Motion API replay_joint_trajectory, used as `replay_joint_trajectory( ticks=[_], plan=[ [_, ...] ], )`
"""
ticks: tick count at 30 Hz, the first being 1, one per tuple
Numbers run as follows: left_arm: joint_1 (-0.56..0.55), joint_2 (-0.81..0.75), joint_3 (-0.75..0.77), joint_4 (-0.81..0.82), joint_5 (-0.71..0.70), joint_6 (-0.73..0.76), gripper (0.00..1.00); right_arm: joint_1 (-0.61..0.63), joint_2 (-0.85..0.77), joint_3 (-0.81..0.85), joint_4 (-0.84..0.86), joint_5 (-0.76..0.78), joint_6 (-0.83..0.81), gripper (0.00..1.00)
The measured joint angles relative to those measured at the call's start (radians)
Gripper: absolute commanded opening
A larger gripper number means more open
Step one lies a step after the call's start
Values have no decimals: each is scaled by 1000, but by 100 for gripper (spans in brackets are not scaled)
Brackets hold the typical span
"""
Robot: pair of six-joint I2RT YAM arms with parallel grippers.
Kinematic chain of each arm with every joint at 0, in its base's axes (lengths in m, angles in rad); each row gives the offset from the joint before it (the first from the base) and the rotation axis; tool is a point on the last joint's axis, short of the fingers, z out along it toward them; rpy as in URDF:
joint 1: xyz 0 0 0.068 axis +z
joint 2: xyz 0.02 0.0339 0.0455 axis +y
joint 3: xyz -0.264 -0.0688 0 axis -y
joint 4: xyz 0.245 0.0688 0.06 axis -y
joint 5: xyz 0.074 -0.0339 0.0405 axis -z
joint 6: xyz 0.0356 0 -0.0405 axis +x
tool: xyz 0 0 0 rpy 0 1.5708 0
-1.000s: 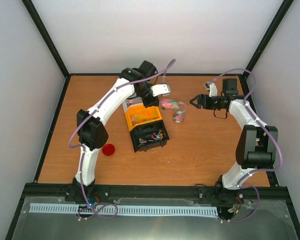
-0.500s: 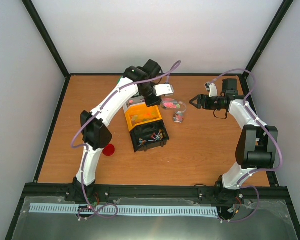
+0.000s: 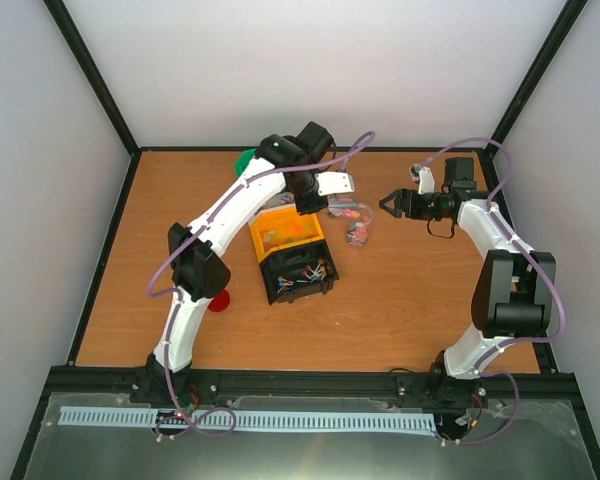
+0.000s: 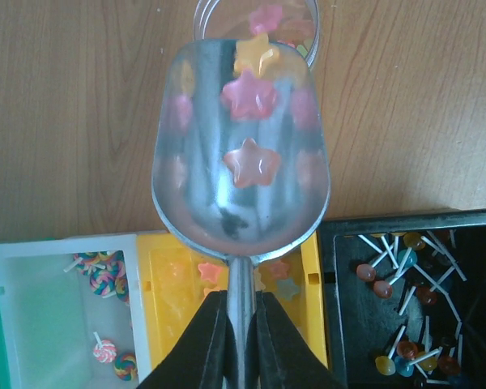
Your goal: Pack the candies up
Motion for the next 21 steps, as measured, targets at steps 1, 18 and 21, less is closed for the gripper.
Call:
replay_joint_trajectory(
  ticks=[1, 18, 21],
  plan=[
    [-3, 0, 2, 0, -5, 3, 1, 0, 0, 0, 0, 0, 0, 79],
    [-6, 0, 18, 0, -50, 44, 1, 0, 0, 0, 13, -6, -5, 83],
    [-6, 0, 18, 0, -53, 52, 1, 0, 0, 0, 10, -6, -10, 83]
  ],
)
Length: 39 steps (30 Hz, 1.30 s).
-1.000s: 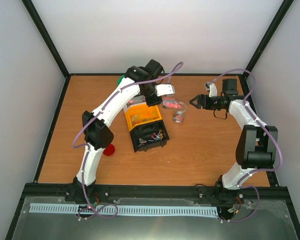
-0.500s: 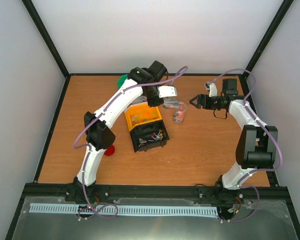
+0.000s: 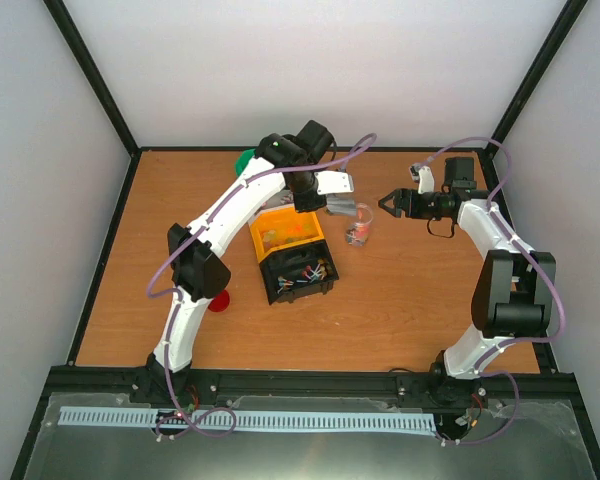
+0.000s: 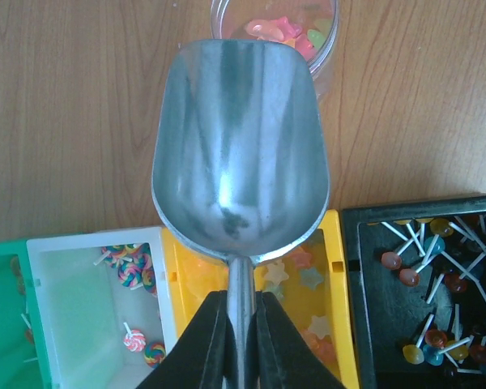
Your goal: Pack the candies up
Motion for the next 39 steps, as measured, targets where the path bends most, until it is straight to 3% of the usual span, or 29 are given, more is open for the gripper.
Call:
replay_joint_trajectory(
  ticks=[8, 11, 13, 18, 25, 33, 39],
  plan=[
    [-1, -2, 0, 2, -16, 23, 1, 0, 0, 5, -9, 0, -14, 85],
    [-2, -16, -20, 24, -19, 36, 1, 0, 0, 9, -15, 2, -26, 93],
    [-2, -51, -86, 65, -19, 51, 1, 0, 0, 11, -18, 4, -32, 100],
    [-2, -197, -339, 220, -19, 90, 1, 0, -1, 15, -22, 8, -56, 100],
    [5, -259, -394, 357, -5, 90, 1, 0, -8, 55, -46, 31, -126, 100],
    [104, -314, -435, 466, 91, -63, 1, -11, -48, 168, -35, 100, -267, 100],
    [270, -481, -634, 579, 140, -237, 1, -56, -104, 171, 61, 52, -240, 100]
  ],
)
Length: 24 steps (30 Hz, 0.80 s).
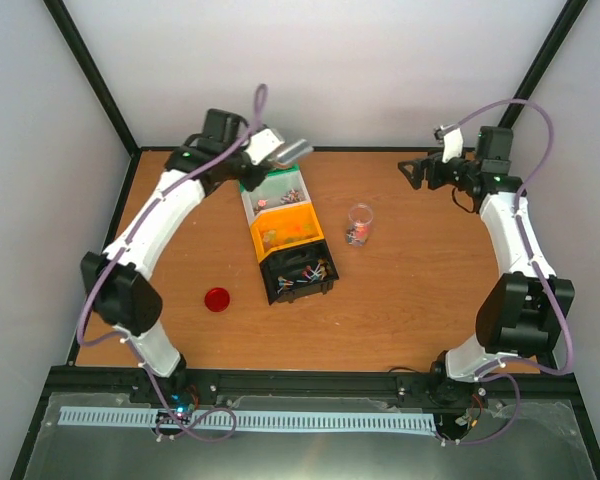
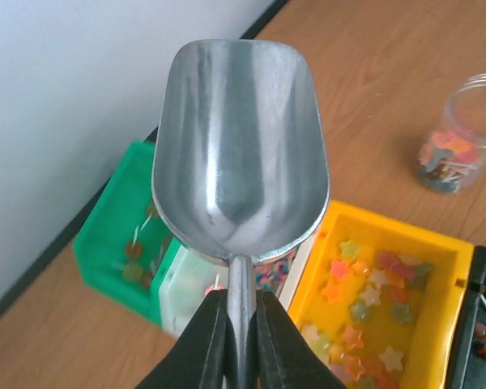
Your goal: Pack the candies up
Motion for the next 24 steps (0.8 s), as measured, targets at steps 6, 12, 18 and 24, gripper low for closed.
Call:
replay_joint_trajectory(
  ticks=[6, 12, 18, 24],
  plan=[
    [161, -158, -188, 48, 25, -136, 1, -49, 32, 66, -13, -171, 22, 100],
    [325, -289, -402, 63, 47, -236, 1, -21, 91, 117, -111, -315, -8, 100],
    [427, -350, -609, 61, 48, -251, 1, 72, 105, 85, -205, -345, -47, 100],
    [449, -291, -675, 51, 47, -251, 1, 141, 107, 76, -288, -323, -111, 100]
  ],
)
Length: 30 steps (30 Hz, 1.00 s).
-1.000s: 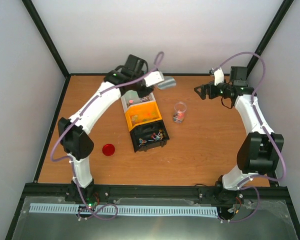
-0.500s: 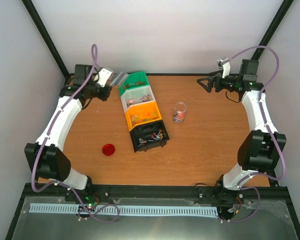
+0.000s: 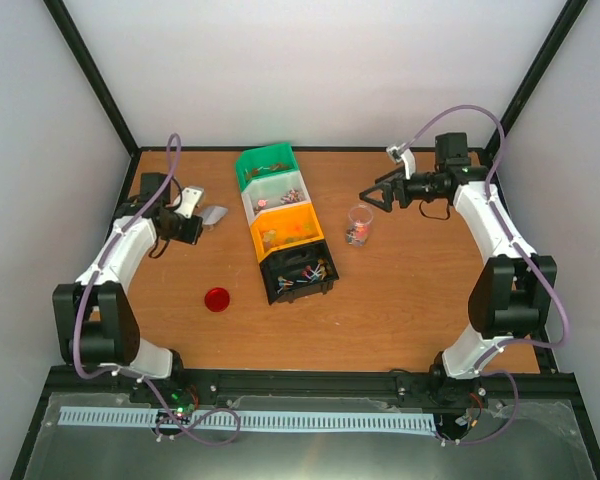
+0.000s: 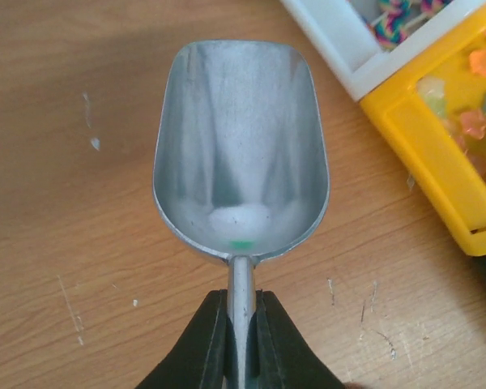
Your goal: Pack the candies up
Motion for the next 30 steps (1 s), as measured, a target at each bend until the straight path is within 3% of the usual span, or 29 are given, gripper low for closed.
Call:
replay_joint_trajectory(
  ticks=[18, 26, 30],
  plan=[
    [1, 195, 2, 37, -23, 67, 3, 14, -13, -85, -55, 78, -69, 100],
    [4, 210, 21, -2, -23, 98, 14, 14, -48, -131, -23, 75, -69, 100],
    [4, 229, 19, -69, -33, 103, 30, 14, -68, -150, -24, 72, -80, 100]
  ],
)
